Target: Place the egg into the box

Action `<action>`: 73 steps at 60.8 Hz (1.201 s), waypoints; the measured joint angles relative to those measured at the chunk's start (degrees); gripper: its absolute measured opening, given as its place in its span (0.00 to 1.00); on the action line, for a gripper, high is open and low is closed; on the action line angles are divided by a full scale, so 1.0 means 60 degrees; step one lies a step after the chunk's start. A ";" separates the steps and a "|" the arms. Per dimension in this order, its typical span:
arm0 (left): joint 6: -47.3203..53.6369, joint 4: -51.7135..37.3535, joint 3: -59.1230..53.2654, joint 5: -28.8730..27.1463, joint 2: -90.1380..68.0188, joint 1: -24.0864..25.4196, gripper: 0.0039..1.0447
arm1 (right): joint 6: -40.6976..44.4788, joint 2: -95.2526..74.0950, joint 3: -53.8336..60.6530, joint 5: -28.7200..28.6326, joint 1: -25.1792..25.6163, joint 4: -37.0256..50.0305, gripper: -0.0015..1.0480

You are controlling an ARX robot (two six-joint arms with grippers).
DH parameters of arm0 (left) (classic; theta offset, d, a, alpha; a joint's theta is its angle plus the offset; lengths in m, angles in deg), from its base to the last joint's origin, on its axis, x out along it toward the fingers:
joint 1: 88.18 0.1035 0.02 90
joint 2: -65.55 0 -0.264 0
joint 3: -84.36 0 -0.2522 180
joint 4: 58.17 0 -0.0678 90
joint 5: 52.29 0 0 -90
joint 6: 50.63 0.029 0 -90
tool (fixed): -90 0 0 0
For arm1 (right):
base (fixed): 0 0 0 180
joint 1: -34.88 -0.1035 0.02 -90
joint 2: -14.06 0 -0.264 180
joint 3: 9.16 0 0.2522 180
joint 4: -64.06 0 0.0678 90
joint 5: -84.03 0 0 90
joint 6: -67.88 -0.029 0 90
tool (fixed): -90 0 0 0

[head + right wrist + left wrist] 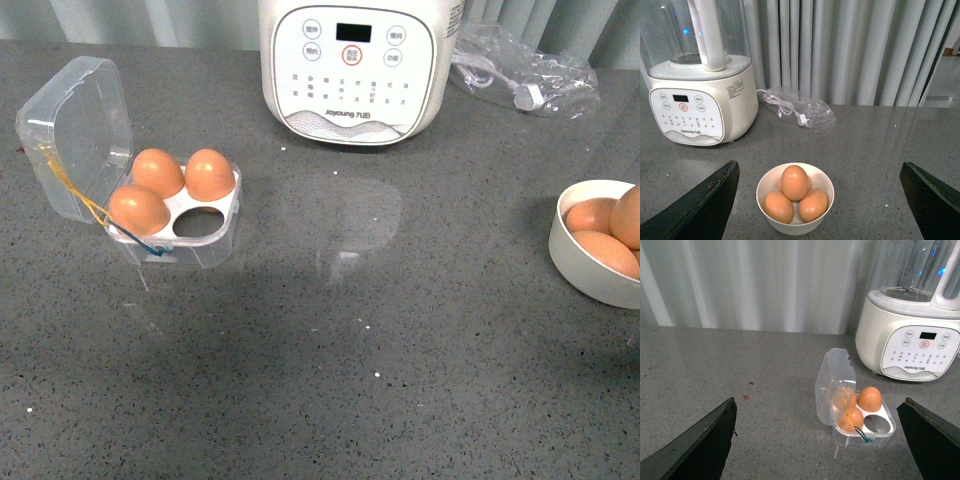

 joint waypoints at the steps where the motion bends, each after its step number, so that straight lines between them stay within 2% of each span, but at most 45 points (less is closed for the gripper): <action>1: 0.0000 0.0000 0.0000 0.0000 0.0000 0.0000 0.94 | 0.0000 0.0000 0.0000 0.0000 0.0000 0.0000 0.93; 8: 0.0000 0.0000 0.0000 -0.0004 0.0000 0.0000 0.94 | -0.0058 -0.0036 -0.0011 0.0080 -0.0007 -0.0051 0.93; 13: 0.0000 0.0000 0.0000 -0.0004 0.0000 0.0000 0.94 | -0.0637 -0.1249 -0.0765 0.0750 -0.0044 -0.1661 0.93; 15: 0.0000 0.0000 0.0000 0.0000 0.0000 0.0000 0.94 | -0.0790 -0.1923 -0.0943 0.0721 0.0069 -0.1723 0.93; 22: 0.0000 0.0000 0.0000 0.0000 0.0000 0.0000 0.94 | -0.0951 -0.4051 -0.1239 0.0321 0.0535 -0.0688 0.93; 28: 0.0000 0.0000 0.0000 -0.0004 0.0004 0.0000 0.94 | -0.0954 -0.5909 -0.1446 0.0018 0.0772 0.0743 0.93; 43: 0.0000 0.0000 0.0000 0.0000 0.0004 0.0000 0.94 | -0.0765 -0.9661 -0.2310 -0.0353 0.0725 0.3071 0.93; 52: 0.0000 0.0000 0.0000 0.0000 0.0004 0.0000 0.94 | -0.0401 -1.1828 -0.3246 -0.0437 0.0335 0.3829 0.93; 73: 0.0000 0.0000 0.0000 0.0000 0.0004 0.0000 0.94 | -0.0379 -1.4269 -0.4696 -0.0379 0.0168 0.3934 0.93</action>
